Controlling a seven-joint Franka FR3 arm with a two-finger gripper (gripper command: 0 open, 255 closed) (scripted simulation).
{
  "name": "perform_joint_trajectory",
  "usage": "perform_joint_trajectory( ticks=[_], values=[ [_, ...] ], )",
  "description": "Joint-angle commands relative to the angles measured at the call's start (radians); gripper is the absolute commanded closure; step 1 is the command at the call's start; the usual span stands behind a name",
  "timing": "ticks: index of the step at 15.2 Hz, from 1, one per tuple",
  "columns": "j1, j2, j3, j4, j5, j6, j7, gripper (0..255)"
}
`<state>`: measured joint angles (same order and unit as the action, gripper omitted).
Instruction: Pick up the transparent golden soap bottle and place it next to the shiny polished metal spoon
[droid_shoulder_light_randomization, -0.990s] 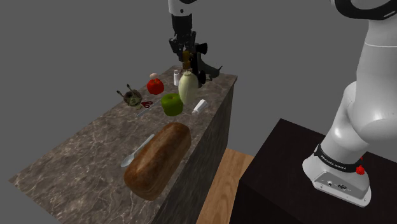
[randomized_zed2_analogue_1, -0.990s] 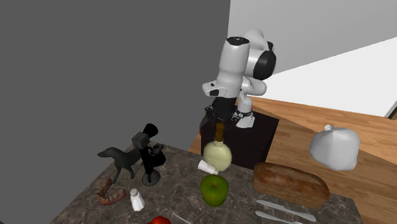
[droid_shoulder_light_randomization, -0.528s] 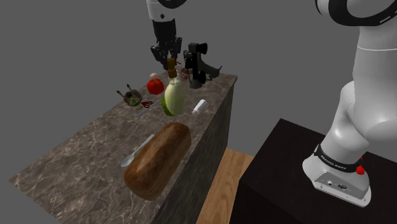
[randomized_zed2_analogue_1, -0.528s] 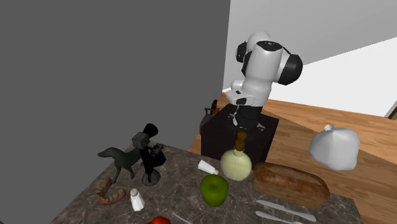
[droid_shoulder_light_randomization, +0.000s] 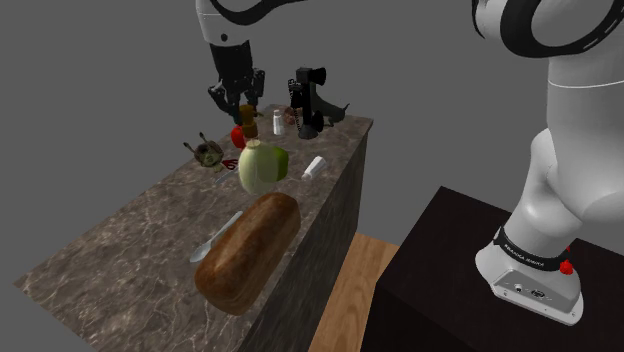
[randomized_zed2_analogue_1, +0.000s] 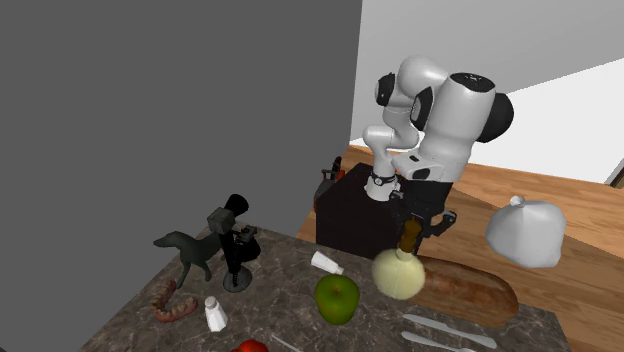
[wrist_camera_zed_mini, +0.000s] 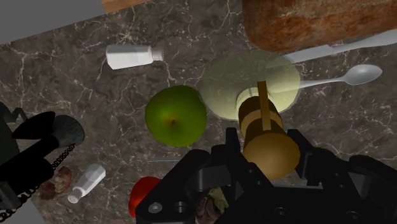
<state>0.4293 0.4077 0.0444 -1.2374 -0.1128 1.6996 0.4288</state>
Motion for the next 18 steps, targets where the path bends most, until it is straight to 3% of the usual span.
perform_joint_trajectory(
  ticks=[1,11,18],
  values=[
    [0.001,-0.002,0.000,-0.028,-0.001,0.027,0.005,255],
    [-0.002,-0.011,0.000,-0.177,-0.004,0.166,0.018,255],
    [-0.002,-0.011,0.000,-0.177,-0.004,0.166,0.018,255]
  ],
)
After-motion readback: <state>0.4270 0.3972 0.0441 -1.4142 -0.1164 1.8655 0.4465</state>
